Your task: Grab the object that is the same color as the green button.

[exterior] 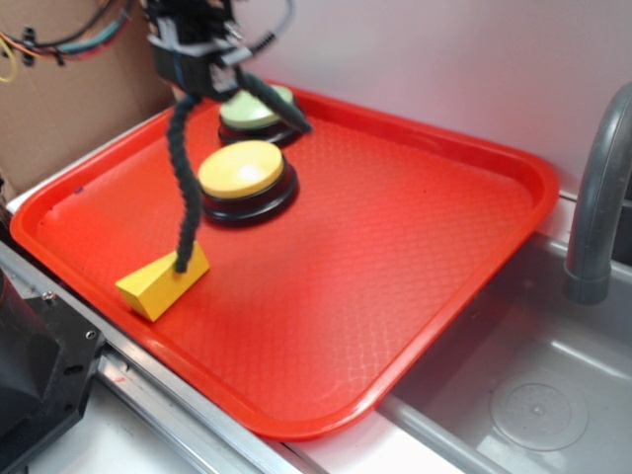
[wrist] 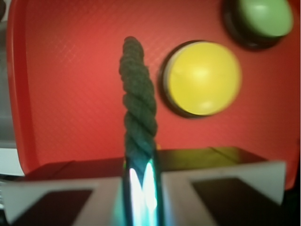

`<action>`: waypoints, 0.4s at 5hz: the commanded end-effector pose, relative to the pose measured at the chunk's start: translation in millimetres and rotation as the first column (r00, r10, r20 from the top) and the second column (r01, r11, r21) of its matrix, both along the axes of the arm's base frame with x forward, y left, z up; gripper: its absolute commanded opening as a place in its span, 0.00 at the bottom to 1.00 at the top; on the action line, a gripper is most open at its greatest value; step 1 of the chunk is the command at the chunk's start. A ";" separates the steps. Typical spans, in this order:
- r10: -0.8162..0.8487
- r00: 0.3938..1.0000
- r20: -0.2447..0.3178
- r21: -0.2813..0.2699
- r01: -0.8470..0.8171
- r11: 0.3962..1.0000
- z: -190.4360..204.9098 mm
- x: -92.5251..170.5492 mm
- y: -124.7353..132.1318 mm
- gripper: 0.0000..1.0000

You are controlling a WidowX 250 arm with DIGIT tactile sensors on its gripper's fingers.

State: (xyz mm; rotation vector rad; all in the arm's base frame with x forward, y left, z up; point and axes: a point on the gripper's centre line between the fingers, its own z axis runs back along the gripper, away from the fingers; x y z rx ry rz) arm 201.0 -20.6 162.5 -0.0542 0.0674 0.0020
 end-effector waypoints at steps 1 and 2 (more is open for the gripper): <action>0.144 0.974 0.176 -0.028 -0.142 0.990 21.1 -31.1 26.0 0.00; 0.183 0.966 0.185 -0.030 -0.180 0.983 23.6 -37.4 29.4 0.00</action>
